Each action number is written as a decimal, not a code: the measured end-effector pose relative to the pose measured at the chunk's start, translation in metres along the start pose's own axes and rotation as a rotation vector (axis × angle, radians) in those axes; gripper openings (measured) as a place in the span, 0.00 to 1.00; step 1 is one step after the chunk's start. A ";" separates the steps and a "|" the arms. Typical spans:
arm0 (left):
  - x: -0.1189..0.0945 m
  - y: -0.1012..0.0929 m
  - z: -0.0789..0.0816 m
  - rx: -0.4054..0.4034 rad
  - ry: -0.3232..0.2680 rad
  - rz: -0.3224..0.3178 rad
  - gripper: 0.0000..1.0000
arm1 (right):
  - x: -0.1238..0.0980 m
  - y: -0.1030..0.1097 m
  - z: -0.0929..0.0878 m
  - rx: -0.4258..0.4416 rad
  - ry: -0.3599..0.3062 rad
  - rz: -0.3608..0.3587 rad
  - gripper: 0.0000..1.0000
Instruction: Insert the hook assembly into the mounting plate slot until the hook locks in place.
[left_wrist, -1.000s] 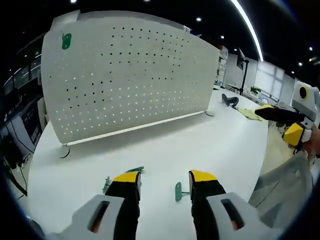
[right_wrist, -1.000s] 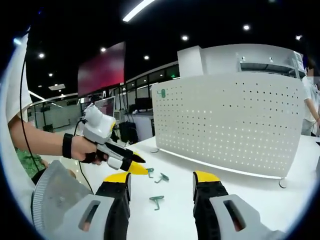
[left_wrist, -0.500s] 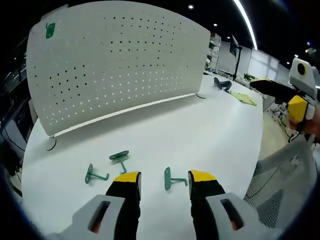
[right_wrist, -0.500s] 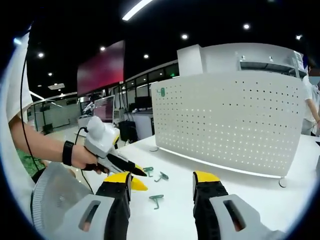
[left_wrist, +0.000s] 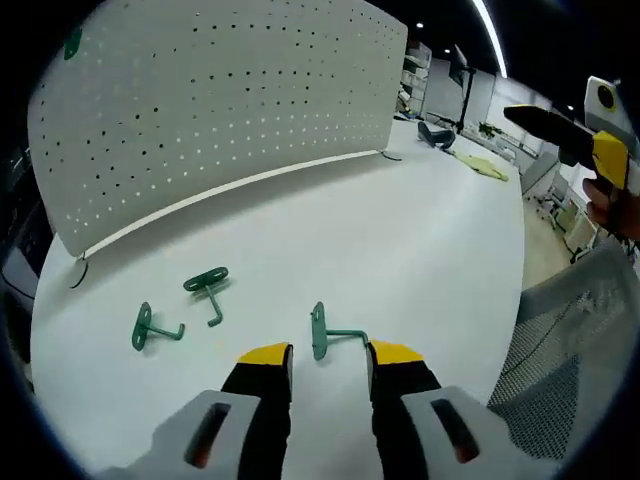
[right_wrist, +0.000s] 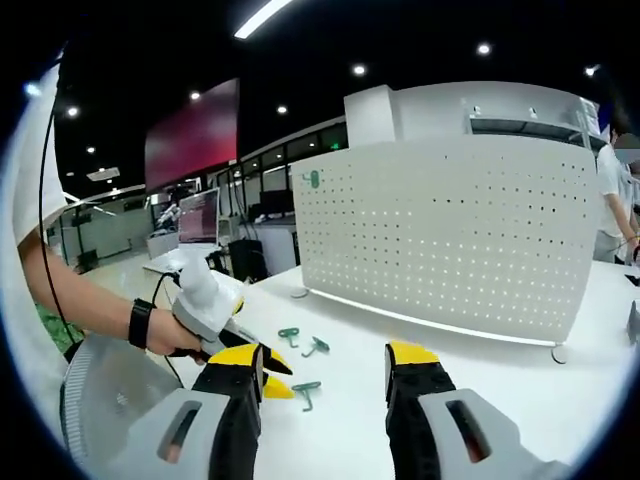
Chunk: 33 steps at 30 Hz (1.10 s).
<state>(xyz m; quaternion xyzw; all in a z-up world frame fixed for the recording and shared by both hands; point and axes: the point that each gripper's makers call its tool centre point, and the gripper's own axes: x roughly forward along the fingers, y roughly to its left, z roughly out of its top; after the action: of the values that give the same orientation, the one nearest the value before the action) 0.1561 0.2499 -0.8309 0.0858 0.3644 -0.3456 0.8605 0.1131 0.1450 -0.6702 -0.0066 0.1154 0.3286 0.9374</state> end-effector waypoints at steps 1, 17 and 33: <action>0.002 0.001 -0.001 -0.002 0.007 0.000 0.26 | 0.000 -0.001 -0.001 0.001 0.003 -0.004 0.50; 0.011 0.009 -0.001 0.043 0.023 0.028 0.14 | -0.001 -0.004 -0.004 0.011 0.011 -0.024 0.49; 0.018 0.008 -0.004 0.073 0.039 0.016 0.05 | -0.004 -0.008 -0.006 0.016 0.015 -0.047 0.49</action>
<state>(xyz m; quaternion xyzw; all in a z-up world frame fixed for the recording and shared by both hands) 0.1684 0.2475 -0.8469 0.1269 0.3675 -0.3503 0.8522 0.1139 0.1352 -0.6755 -0.0040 0.1248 0.3056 0.9439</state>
